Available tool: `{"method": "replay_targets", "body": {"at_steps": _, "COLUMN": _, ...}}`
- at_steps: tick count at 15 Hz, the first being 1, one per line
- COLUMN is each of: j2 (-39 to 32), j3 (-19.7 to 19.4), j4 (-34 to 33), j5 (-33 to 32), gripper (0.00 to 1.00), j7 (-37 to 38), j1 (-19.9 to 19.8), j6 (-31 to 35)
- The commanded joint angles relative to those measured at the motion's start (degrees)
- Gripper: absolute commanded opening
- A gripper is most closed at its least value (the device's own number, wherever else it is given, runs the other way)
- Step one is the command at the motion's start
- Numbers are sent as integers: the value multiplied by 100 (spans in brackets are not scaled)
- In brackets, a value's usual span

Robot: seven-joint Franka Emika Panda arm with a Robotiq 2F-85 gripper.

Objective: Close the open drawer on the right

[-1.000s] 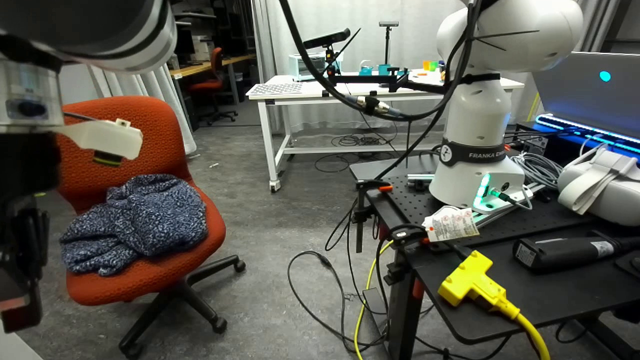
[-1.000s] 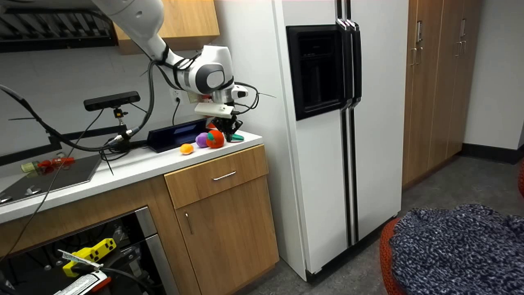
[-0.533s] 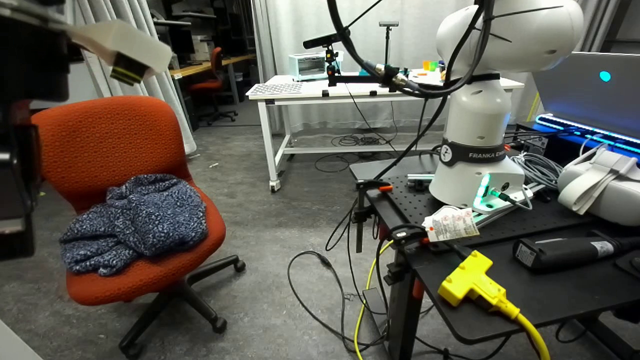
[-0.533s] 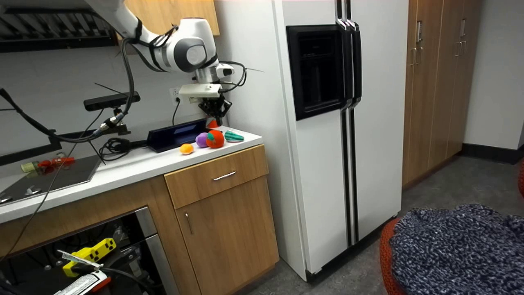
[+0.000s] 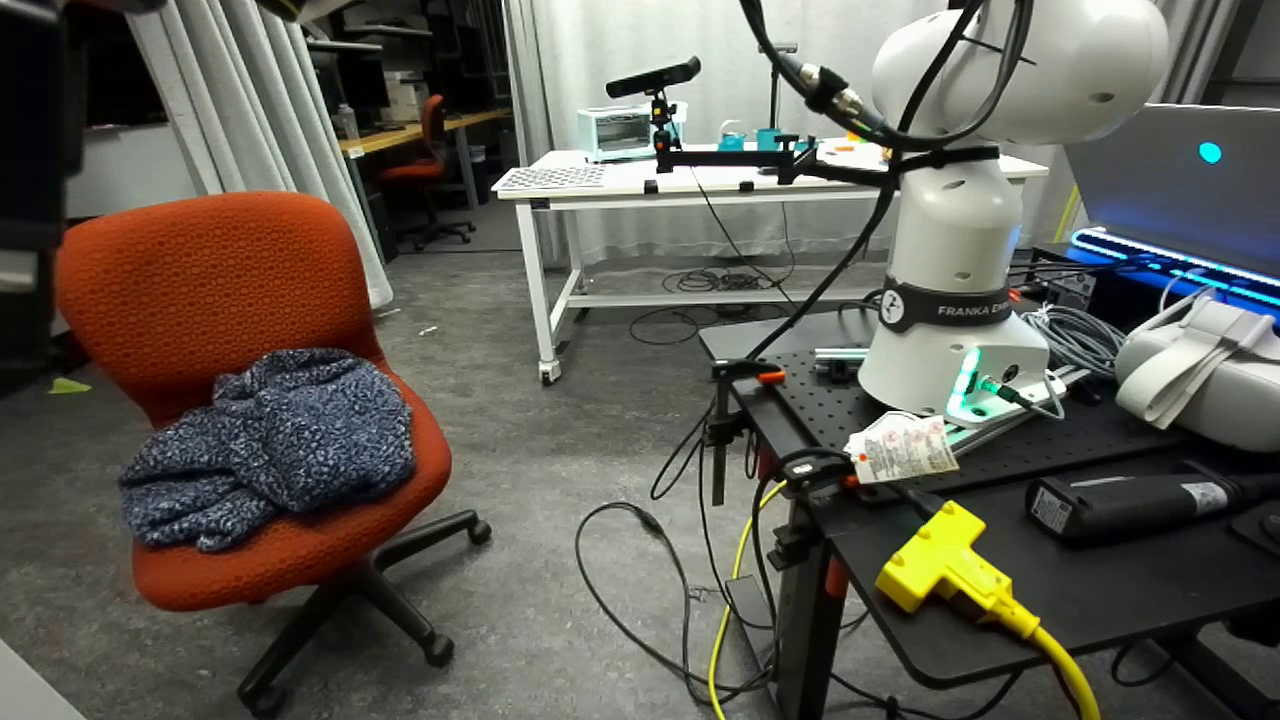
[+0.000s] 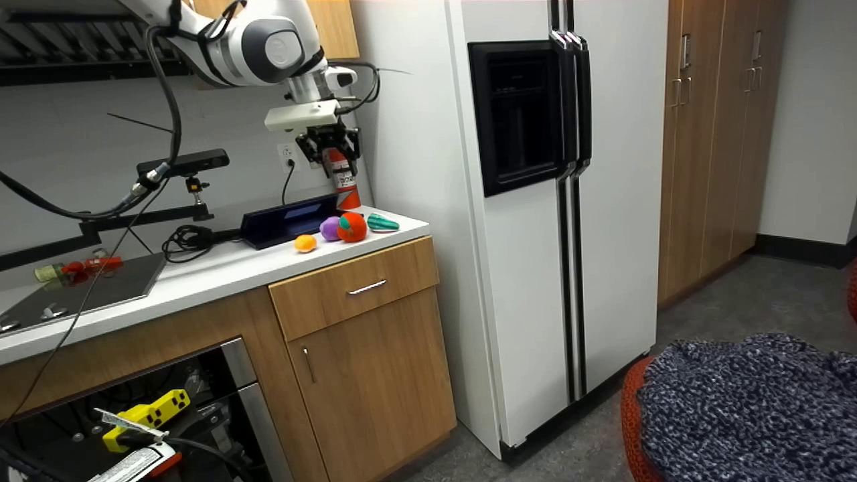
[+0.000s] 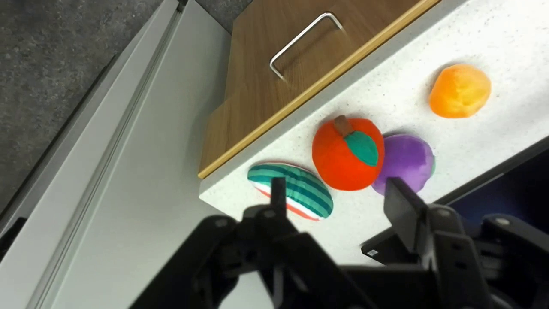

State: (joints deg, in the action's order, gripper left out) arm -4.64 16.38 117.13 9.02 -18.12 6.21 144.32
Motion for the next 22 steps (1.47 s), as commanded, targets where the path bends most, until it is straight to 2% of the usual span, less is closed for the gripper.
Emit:
{"method": "replay_targets", "body": {"at_steps": 1, "j2": 625, "j3": -126, "j4": 507, "j5": 324, "gripper": 94, "j7": -320, "j1": 145, "j6": 211}}
{"method": "replay_targets", "body": {"at_steps": 2, "j2": 720, "j3": -148, "j4": 566, "j5": 440, "gripper": 99, "j7": -374, "j1": 173, "j6": 221}}
{"method": "replay_targets", "body": {"at_steps": 3, "j2": 798, "j3": -172, "j4": 618, "j5": 564, "gripper": 100, "j7": -458, "j1": 205, "j6": 228}}
{"method": "replay_targets", "body": {"at_steps": 4, "j2": 884, "j3": -202, "j4": 690, "j5": 623, "gripper": 100, "j7": -487, "j1": 241, "j6": 252}}
{"method": "replay_targets", "body": {"at_steps": 5, "j2": 541, "j3": -229, "j4": 359, "j5": 321, "gripper": 99, "j7": -207, "j1": 264, "j6": 98}}
{"method": "replay_targets", "body": {"at_steps": 22, "j2": 715, "j3": -270, "j4": 552, "j5": 379, "gripper": 100, "j7": -248, "j1": 301, "j6": 180}}
